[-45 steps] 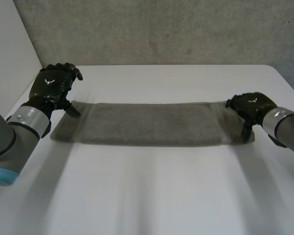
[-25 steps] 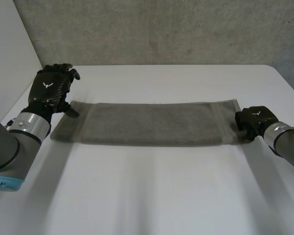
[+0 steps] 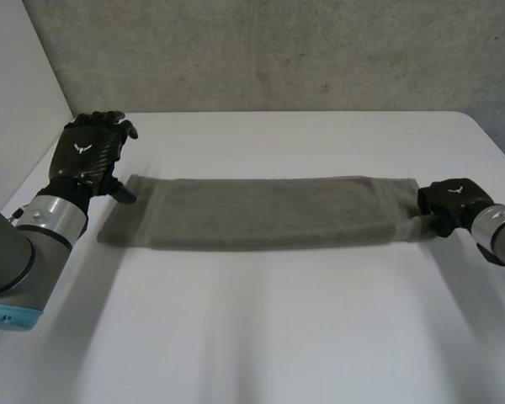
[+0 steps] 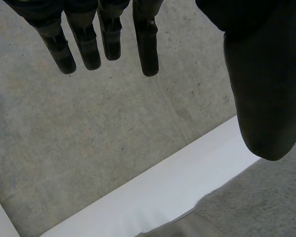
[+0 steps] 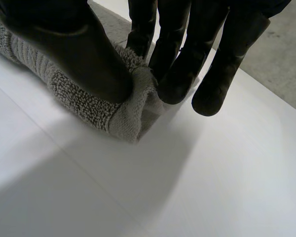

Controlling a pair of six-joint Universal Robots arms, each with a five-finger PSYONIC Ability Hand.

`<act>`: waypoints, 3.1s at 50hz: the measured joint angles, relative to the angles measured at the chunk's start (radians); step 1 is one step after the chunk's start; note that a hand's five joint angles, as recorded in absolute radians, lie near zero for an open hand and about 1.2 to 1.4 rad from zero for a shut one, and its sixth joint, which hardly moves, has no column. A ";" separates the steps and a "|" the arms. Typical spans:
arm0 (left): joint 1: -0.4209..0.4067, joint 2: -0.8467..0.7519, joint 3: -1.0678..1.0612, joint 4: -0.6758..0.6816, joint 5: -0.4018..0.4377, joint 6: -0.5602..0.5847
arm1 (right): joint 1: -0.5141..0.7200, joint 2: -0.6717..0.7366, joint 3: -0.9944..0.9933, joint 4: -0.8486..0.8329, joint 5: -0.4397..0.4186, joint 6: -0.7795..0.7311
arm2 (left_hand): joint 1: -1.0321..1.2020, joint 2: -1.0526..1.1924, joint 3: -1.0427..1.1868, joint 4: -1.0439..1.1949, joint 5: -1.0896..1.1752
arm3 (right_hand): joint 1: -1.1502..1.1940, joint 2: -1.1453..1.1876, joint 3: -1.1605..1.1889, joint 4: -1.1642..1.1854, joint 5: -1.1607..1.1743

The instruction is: Fold the towel.

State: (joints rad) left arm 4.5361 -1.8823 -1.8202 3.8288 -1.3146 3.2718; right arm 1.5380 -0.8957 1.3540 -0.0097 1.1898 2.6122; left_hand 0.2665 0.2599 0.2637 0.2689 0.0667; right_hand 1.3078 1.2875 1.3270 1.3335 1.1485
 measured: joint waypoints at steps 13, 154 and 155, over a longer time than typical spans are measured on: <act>0.003 0.000 0.000 0.000 -0.005 -0.001 | -0.215 -0.031 -0.177 0.152 -0.038 -0.193 | 0.000 0.000 0.000 0.000 0.000 | 0.000 0.000 0.004 0.000 0.000; -0.095 -0.004 -0.025 0.000 -0.021 0.007 | 0.413 -0.255 0.114 0.024 0.081 0.027 | -0.004 0.000 0.000 -0.003 0.000 | -0.020 0.011 0.006 0.001 0.003; -0.096 -0.003 -0.024 0.000 -0.021 0.006 | 0.437 -0.246 0.104 0.025 0.088 0.030 | -0.004 0.000 0.000 -0.003 0.000 | -0.020 0.012 0.007 0.001 0.003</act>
State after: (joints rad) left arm 4.4401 -1.8854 -1.8446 3.8288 -1.3354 3.2781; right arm 1.9750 -1.1420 1.4584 0.0148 1.2780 2.6417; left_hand 0.2621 0.2599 0.2637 0.2660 0.0666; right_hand 1.2877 1.2992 1.3336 1.3340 1.1512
